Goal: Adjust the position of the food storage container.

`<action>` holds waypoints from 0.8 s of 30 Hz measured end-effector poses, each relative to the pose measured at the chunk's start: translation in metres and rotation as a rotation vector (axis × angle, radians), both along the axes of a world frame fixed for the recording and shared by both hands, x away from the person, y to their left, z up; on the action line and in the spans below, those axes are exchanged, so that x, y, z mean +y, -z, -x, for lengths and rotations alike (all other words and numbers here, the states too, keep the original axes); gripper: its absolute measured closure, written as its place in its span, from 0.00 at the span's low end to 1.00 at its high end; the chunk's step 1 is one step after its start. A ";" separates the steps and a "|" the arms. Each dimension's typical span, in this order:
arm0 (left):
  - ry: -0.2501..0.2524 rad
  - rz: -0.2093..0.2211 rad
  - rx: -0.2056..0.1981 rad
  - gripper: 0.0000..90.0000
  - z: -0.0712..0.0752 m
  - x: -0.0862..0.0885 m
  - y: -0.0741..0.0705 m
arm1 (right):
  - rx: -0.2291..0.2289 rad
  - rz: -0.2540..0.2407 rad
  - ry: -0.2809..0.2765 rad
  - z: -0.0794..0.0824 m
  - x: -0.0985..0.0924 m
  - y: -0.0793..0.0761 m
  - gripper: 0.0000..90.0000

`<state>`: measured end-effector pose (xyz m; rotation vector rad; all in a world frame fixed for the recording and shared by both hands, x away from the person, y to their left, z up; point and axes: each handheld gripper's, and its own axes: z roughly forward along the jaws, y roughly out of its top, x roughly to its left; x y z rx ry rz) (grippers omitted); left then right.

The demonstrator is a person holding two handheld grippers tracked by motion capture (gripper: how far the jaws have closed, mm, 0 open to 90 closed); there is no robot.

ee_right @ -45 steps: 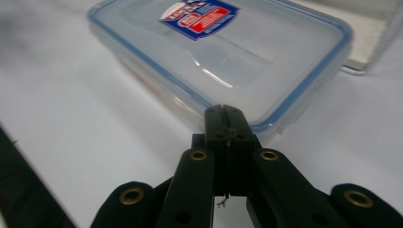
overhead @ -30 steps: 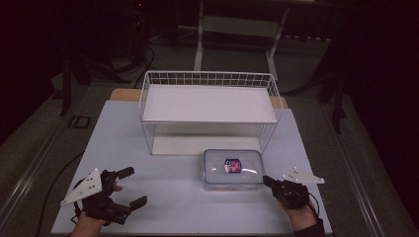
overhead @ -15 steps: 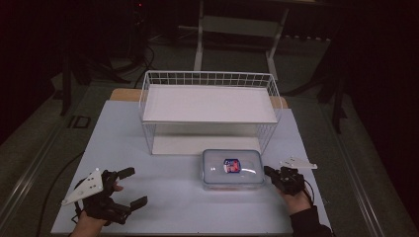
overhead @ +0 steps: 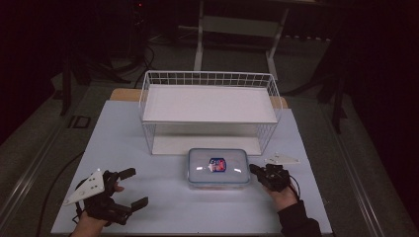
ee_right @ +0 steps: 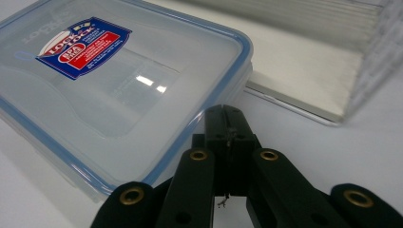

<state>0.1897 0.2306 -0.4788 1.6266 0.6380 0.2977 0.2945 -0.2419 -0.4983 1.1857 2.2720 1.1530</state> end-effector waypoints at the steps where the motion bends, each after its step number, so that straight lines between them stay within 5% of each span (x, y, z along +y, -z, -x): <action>1: -0.002 -0.001 -0.001 0.00 0.000 0.000 0.000 | 0.000 0.000 0.000 0.000 0.000 0.000 1.00; 16: 0.006 -0.003 0.003 0.00 0.000 -0.001 0.001 | -0.007 0.004 -0.060 -0.009 0.031 -0.001 1.00; 24: -0.013 -0.003 0.005 0.00 0.000 0.000 0.000 | -0.041 -0.011 -0.058 0.002 0.026 -0.006 0.97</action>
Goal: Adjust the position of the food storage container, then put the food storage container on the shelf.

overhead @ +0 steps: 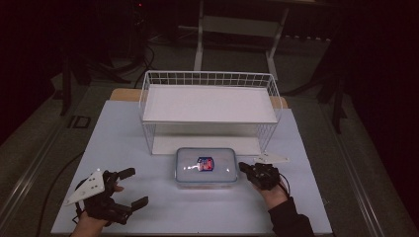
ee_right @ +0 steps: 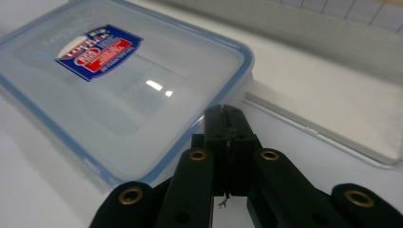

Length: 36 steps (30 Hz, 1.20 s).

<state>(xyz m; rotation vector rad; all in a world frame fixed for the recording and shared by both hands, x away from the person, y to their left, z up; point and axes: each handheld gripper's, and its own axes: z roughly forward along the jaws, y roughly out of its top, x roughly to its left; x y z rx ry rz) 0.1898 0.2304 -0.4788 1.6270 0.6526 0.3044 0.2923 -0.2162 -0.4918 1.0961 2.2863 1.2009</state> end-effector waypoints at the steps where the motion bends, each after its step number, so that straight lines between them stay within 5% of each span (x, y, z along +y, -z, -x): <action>1: 0.001 -0.003 0.004 0.00 0.000 -0.001 0.000 | -0.005 -0.008 -0.003 0.002 -0.002 -0.002 0.95; 8: -0.008 -0.049 0.001 0.00 -0.002 -0.008 -0.001 | -0.066 -0.092 -0.024 0.017 -0.008 -0.019 0.52; 9: -0.008 -0.049 0.001 0.00 -0.002 -0.008 -0.001 | -0.066 -0.092 -0.024 0.017 -0.008 -0.019 0.52; 11: -0.006 -0.053 0.001 0.00 -0.004 -0.011 -0.002 | -0.085 -0.136 -0.042 0.023 -0.009 -0.024 0.29; 13: -0.002 -0.047 0.010 0.00 -0.006 -0.013 -0.005 | -0.089 -0.115 -0.071 0.027 -0.007 -0.027 0.14; 17: -0.003 -0.062 0.026 0.00 -0.011 -0.019 -0.010 | -0.120 -0.109 -0.071 0.033 -0.005 -0.029 0.15; 20: -0.012 -0.095 0.030 0.00 -0.017 -0.028 -0.019 | -0.103 -0.198 -0.100 0.035 -0.009 -0.033 0.16; 22: -0.008 -0.107 0.043 0.00 -0.020 -0.032 -0.023 | -0.104 -0.198 -0.140 0.032 -0.011 -0.035 0.20; 24: -0.005 -0.115 0.050 0.00 -0.024 -0.036 -0.028 | -0.155 -0.177 -0.147 0.032 -0.013 -0.037 0.22; 30: 0.016 -0.118 0.068 0.00 -0.035 -0.048 -0.042 | -0.196 -0.164 -0.157 0.034 -0.016 -0.044 0.22; 32: 0.021 -0.125 0.074 0.00 -0.039 -0.052 -0.046 | -0.189 -0.197 -0.167 0.034 -0.018 -0.047 0.22; 36: 0.016 -0.125 0.083 0.00 -0.049 -0.058 -0.053 | -0.178 -0.180 -0.147 0.033 -0.019 -0.052 0.21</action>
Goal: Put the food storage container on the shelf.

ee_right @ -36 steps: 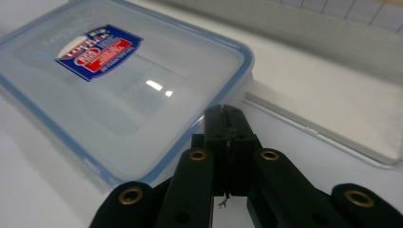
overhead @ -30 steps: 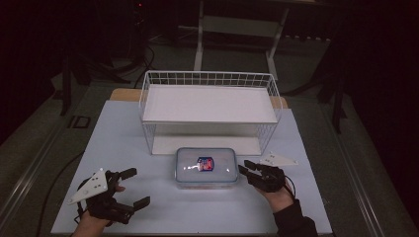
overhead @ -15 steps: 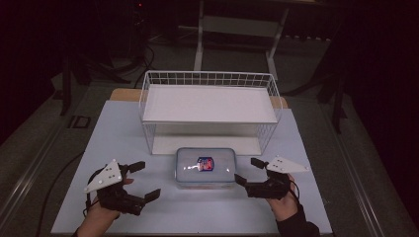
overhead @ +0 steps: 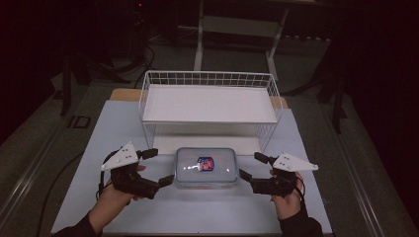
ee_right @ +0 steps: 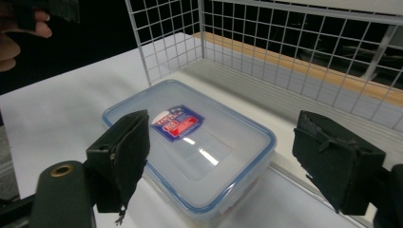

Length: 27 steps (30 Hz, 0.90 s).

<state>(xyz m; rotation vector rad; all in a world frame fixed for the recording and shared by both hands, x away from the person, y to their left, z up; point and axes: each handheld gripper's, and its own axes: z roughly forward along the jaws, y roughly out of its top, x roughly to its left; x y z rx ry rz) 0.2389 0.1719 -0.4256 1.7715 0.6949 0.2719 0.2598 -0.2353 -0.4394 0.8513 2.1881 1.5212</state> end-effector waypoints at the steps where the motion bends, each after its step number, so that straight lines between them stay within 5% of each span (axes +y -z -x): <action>1: -0.003 -0.003 0.005 0.00 -0.002 -0.001 0.000 | 0.000 0.001 0.006 0.000 0.000 0.000 0.19; 17: -0.007 0.022 0.255 0.00 -0.047 -0.025 0.020 | 0.028 -0.008 0.059 -0.012 0.008 0.005 0.12; 27: -0.033 0.094 0.461 0.00 -0.070 -0.020 0.050 | 0.048 0.035 0.068 -0.010 0.015 0.014 0.11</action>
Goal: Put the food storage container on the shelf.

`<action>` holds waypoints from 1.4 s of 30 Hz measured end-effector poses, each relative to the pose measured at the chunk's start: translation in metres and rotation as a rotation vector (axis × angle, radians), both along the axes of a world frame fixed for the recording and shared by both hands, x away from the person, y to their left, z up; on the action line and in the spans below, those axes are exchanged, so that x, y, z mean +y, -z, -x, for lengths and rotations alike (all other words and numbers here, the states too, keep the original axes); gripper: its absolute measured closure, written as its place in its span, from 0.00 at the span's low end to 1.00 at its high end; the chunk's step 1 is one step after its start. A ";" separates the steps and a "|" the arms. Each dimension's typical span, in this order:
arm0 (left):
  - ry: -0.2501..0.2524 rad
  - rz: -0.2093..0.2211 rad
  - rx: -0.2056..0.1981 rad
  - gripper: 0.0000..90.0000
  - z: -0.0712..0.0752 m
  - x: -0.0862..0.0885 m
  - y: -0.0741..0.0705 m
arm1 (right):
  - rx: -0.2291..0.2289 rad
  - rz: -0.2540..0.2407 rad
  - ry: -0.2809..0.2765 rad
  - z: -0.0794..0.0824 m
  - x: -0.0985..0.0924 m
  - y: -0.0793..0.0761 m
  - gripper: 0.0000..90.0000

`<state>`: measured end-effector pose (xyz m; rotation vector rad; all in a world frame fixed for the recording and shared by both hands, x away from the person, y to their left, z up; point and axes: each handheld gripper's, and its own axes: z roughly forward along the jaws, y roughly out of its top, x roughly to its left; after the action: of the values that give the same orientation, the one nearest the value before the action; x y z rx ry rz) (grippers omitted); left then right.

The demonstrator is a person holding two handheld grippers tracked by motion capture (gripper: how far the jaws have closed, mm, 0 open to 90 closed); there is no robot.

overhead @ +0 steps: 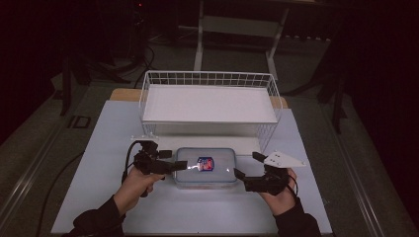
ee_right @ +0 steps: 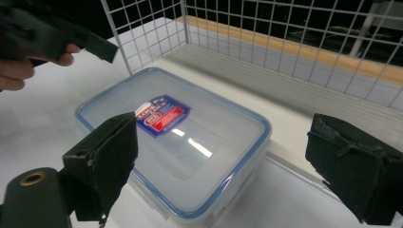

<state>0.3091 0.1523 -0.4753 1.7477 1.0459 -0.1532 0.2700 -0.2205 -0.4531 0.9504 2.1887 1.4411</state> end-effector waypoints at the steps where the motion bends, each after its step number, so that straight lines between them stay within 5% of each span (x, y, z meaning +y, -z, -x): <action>1: -0.010 0.009 0.025 0.00 -0.003 0.002 0.004 | 0.000 0.001 -0.002 0.000 0.001 0.001 0.11; 10: -0.040 0.003 0.177 0.04 -0.016 0.009 0.026 | 0.037 -0.001 0.003 -0.004 0.004 0.008 0.11; 14: -0.025 0.027 0.282 0.19 -0.023 0.011 0.037 | 0.048 0.005 0.010 -0.005 0.004 0.010 0.11; 21: -0.051 0.042 0.373 0.29 -0.027 0.012 0.049 | 0.051 0.013 0.005 -0.004 0.005 0.011 0.11; 26: -0.042 0.115 0.422 0.40 -0.029 0.015 0.055 | 0.059 0.011 0.007 -0.004 0.005 0.011 0.11; 30: -0.036 0.118 0.406 0.50 -0.028 0.018 0.054 | 0.072 0.004 0.010 -0.004 0.003 0.012 0.11; 42: 0.004 0.134 0.350 0.56 -0.021 0.023 0.051 | 0.129 -0.007 0.001 -0.001 0.001 0.024 0.14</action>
<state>0.3302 0.1756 -0.5259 1.6351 1.2512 -0.5348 0.2714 -0.2192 -0.4769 1.0746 2.2743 1.4247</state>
